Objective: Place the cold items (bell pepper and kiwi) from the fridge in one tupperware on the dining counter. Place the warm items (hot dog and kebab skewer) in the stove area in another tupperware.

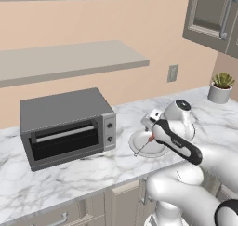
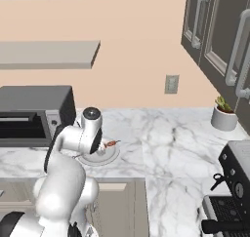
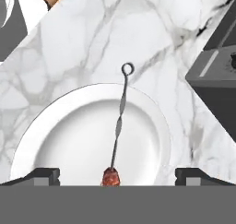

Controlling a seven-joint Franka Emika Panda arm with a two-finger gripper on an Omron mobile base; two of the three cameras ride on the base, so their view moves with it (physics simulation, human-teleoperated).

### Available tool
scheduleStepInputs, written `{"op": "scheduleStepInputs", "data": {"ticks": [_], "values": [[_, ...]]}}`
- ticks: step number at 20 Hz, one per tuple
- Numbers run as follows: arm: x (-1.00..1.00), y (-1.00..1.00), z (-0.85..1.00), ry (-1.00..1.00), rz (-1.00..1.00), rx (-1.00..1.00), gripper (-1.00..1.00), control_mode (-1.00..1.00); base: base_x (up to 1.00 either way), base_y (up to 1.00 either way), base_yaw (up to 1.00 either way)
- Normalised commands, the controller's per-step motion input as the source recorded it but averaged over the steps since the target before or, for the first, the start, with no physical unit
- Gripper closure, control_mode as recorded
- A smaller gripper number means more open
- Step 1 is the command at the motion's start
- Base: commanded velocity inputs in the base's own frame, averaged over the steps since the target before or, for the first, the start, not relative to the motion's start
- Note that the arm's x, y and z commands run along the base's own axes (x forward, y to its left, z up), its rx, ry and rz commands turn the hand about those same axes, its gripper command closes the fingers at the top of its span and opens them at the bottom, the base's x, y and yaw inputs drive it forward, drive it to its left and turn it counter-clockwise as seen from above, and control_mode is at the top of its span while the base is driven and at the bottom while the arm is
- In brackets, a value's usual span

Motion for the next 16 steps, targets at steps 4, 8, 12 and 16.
{"op": "scheduleStepInputs", "data": {"ticks": [4,8,12,16], "values": [[0.55,-0.01,-0.35,0.27,0.0,-0.13,-1.0,-1.0,0.0,0.0,0.0],[0.11,-0.18,-0.54,0.03,0.0,-0.06,-1.0,-1.0,0.0,0.0,0.0],[0.0,-0.16,-0.93,0.0,-0.04,-0.1,-1.0,-1.0,0.0,0.0,0.0],[0.12,0.0,-0.66,0.0,-0.02,-0.04,-1.0,-1.0,0.0,0.0,0.0]]}}
